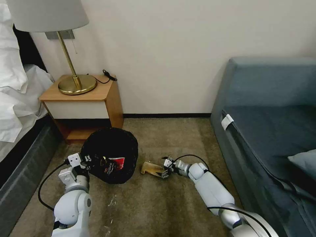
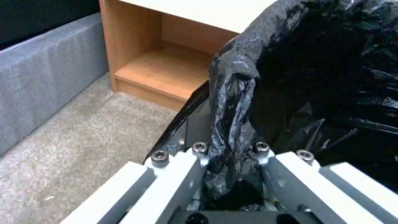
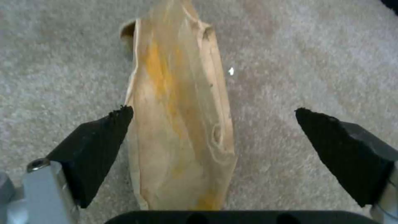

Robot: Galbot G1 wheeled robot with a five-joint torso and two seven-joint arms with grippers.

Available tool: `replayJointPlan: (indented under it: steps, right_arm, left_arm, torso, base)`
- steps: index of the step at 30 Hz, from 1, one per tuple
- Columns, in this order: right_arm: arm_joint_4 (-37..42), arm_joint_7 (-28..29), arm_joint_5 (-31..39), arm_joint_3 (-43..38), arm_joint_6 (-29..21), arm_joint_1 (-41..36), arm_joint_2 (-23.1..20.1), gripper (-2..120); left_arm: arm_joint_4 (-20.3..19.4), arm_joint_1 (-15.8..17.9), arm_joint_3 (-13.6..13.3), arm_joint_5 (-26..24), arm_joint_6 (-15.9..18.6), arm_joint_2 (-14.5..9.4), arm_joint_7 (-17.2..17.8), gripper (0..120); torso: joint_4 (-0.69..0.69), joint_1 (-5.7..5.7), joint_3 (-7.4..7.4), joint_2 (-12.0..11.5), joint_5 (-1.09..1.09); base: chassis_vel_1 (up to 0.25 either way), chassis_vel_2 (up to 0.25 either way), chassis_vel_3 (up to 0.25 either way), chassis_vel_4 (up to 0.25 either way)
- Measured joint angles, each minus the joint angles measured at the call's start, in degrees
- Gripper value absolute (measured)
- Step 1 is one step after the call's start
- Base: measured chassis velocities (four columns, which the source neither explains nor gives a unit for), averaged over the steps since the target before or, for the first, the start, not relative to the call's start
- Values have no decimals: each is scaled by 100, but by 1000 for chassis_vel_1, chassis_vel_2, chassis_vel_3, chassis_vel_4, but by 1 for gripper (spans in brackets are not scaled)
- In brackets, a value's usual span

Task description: Pick up the trash bin, then pick up the garbage on the floor and place it into the trash bin.

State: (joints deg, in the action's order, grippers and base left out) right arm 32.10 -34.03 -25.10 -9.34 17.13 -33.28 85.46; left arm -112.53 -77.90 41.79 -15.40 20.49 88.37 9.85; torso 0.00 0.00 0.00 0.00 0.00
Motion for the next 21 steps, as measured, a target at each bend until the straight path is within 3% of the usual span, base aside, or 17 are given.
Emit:
replayJointPlan:
  steps: [7,9,13,16,21]
  right_arm:
    - [-314,268,-264,-272,92,78,95,98]
    - [-376,283,-275,-344,148,83,101,87]
    - [-386,284,-271,-363,173,82,100,79]
    - [-385,289,-247,-379,177,63,108,62]
    - [-338,283,-230,-373,194,19,126,45]
  left_arm:
    - [-60,-12,-1,5,0,4,2,2]
    - [-77,-24,7,5,1,1,6,2]
    - [-81,-38,5,2,1,1,6,2]
    - [-81,-45,3,2,1,5,6,2]
    - [-77,-10,-4,3,9,3,8,2]
  torso:
    - [-1,0,0,0,0]
    - [0,0,0,0,0]
    - [-1,0,0,0,0]
    - [0,0,0,0,0]
    - [0,0,0,0,1]
  base:
    - [0,0,0,0]
    - [0,0,0,0]
    - [0,0,0,0]
    - [0,0,0,0]
    - [0,0,0,0]
